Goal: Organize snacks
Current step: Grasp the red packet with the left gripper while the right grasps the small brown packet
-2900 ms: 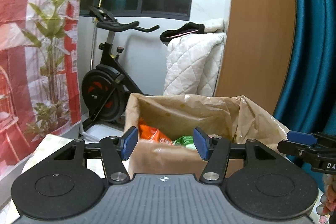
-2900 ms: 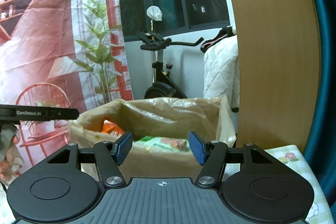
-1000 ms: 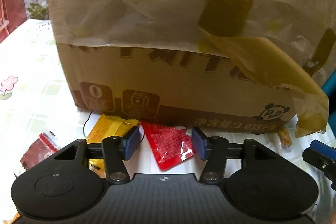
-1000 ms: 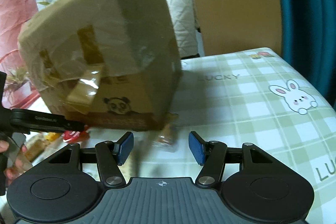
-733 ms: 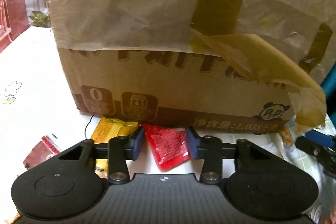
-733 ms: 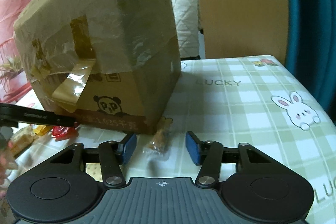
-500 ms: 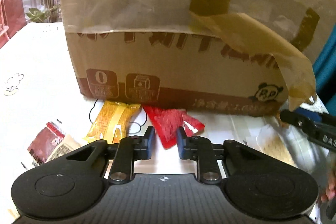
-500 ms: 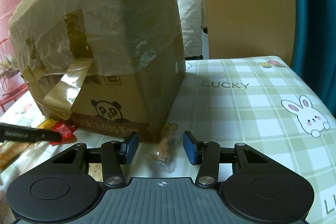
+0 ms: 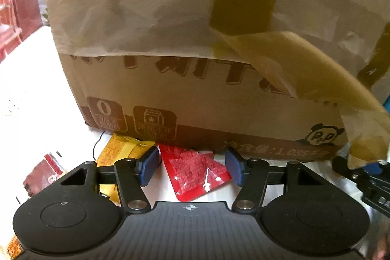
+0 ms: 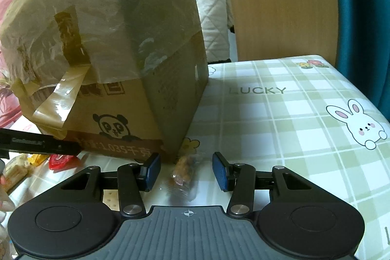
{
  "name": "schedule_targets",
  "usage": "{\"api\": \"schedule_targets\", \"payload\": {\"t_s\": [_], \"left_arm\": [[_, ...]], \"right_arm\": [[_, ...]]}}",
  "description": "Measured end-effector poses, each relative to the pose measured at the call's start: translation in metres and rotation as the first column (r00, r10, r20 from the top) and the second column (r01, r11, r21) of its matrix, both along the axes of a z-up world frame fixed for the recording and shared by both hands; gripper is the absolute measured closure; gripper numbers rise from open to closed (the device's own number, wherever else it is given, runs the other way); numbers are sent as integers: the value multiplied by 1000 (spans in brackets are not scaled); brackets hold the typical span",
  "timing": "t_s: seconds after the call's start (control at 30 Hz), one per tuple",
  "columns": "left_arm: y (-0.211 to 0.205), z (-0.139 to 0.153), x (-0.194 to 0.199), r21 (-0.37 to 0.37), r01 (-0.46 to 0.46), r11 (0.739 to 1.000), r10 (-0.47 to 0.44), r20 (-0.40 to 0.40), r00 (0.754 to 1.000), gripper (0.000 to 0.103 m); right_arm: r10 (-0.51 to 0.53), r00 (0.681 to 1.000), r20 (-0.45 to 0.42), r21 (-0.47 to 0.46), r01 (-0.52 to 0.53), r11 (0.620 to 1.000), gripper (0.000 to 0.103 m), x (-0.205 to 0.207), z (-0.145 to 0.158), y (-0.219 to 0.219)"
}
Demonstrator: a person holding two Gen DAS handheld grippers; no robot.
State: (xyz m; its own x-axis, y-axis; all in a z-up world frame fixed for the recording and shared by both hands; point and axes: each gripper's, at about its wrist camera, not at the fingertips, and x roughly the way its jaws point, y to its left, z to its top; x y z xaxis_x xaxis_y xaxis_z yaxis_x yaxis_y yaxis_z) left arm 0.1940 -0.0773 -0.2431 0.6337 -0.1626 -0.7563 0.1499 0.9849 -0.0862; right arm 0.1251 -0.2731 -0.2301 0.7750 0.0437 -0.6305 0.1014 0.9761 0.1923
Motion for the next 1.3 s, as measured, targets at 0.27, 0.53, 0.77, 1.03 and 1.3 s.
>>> {"api": "schedule_targets", "payload": {"t_s": [0.27,0.53,0.77,1.03,1.3], "left_arm": [[-20,-4,-12,85,34,996,-37,32,999,53],[7,-2,-48,45,116,992,-117,36,992,53],[14,-1,-56,32,106,994,-107,32,994,53],[28,-6,-41,15,100,995,-100,27,995,53],[40,5,-51,-9,91,996,-90,61,994,53]], "right_arm": [[0,1000,4,17,0,1000,59,-2,-1,0],[-2,1000,4,19,2,1000,59,-2,-1,0],[-11,1000,-21,-62,10,998,59,4,-2,12],[-24,999,-21,-97,22,995,82,3,-3,16],[-33,999,-17,-89,31,996,86,-2,1,14]]}}
